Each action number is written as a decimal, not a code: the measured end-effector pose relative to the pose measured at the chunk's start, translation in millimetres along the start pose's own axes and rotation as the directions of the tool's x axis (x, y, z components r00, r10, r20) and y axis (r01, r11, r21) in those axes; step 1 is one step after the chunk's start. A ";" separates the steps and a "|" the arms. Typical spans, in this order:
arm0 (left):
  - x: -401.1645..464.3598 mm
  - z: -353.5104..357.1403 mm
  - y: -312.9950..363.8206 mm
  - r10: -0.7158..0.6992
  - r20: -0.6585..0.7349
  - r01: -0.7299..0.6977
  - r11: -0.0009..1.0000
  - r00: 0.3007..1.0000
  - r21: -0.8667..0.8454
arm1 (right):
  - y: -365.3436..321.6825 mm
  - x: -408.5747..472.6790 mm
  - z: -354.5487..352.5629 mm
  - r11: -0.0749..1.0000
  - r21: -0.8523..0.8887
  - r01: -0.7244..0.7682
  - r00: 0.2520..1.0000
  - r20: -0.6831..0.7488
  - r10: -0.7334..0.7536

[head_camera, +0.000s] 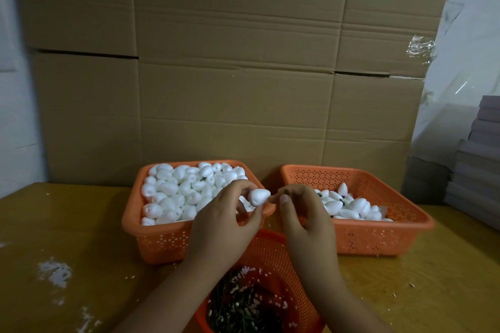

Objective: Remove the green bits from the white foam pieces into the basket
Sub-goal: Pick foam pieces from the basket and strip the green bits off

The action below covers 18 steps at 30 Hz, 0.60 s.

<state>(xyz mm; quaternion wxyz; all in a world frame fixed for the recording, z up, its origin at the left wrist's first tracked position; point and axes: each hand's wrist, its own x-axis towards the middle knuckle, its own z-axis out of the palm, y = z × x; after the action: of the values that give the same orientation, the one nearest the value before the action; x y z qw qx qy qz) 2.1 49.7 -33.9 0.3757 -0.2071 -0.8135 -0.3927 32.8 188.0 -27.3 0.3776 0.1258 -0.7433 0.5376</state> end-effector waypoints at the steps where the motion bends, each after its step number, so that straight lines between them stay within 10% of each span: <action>1: -0.6 -0.5 0.4 -0.005 -0.003 0.005 1.000 1.000 -0.017 | 2.3 0.8 -0.1 0.999 0.002 -0.038 0.999 0.001 0.038; 18: 0.8 -1.0 -1.9 0.002 0.043 -0.004 0.999 0.999 0.041 | -6.6 -0.8 2.6 0.995 0.041 0.092 0.989 0.109 -0.096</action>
<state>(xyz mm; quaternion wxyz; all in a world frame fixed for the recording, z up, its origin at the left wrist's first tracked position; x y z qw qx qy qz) 0.9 47.8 -33.8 0.3629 -0.2089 -0.8290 -0.3708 36.2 182.9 -23.6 0.3583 0.1970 -0.7466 0.5248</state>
